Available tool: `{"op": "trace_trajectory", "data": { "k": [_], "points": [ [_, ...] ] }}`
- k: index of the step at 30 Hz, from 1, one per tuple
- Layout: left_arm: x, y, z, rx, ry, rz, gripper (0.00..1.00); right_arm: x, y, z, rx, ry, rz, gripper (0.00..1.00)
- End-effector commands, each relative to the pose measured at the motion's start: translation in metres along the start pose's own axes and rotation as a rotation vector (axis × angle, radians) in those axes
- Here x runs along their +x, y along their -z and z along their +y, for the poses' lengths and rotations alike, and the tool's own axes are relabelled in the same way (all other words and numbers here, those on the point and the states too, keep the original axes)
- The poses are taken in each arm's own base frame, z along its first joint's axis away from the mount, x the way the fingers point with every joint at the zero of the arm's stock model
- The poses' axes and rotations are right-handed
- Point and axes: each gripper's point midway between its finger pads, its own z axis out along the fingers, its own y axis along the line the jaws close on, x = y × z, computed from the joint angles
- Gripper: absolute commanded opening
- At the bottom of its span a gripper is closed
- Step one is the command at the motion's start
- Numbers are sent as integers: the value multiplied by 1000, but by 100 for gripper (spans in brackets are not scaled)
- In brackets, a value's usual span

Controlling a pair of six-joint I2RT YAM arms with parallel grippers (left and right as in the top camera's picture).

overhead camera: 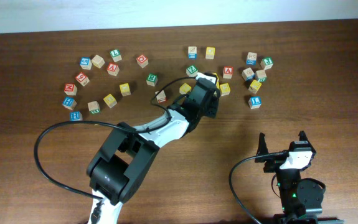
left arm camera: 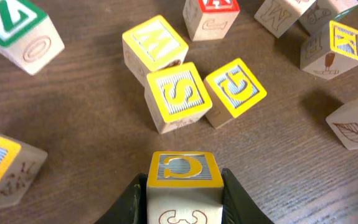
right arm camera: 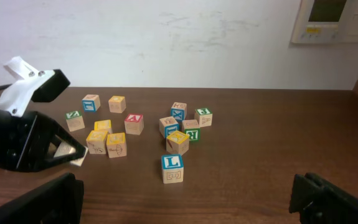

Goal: Spell out ICRA

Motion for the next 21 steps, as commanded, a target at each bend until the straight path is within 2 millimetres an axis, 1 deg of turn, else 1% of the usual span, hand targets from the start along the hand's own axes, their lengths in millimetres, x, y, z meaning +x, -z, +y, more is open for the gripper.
{"op": "trace_trajectory", "data": {
  "k": [1, 4, 6, 7, 8, 10, 12, 13, 15, 16, 17, 18, 20, 21],
  "points": [
    [4, -7, 12, -69, -48, -12, 25, 3, 0, -3, 15, -9, 4, 98],
    [16, -18, 18, -90, -51, 4, 27, 3, 0, -3, 15, -9, 4, 98],
    [32, -24, 18, -77, -55, 53, 26, 3, 0, -3, 15, -9, 4, 98],
    [40, -23, 19, -81, -58, 85, 26, 3, 0, -3, 15, -9, 4, 98],
    [42, -23, 20, -84, -59, 96, 27, 3, 0, -3, 15, -9, 4, 98],
    [51, -22, 23, -94, -63, 131, 36, 3, 0, -3, 15, -9, 4, 98],
    [59, -20, 25, -98, -66, 167, 37, 3, 0, -3, 15, -9, 4, 98],
    [61, -19, 24, -92, -66, 179, 34, 3, 0, -3, 15, -9, 4, 98],
    [57, -17, 22, -87, -65, 168, 24, 3, 0, -3, 15, -9, 4, 98],
    [52, -16, 21, -83, -63, 155, 23, 3, 0, -3, 15, -9, 4, 98],
    [40, -11, 18, -76, -60, 125, 23, 3, 0, -3, 15, -9, 4, 98],
    [33, -8, 17, -74, -59, 106, 24, 3, 0, -3, 15, -9, 4, 98],
    [5, 7, 16, -84, -49, 39, 28, 3, 0, -3, 15, -9, 4, 98],
    [-4, 13, 15, -79, -46, 17, 32, 3, 0, -3, 15, -9, 4, 98]
  ]
}}
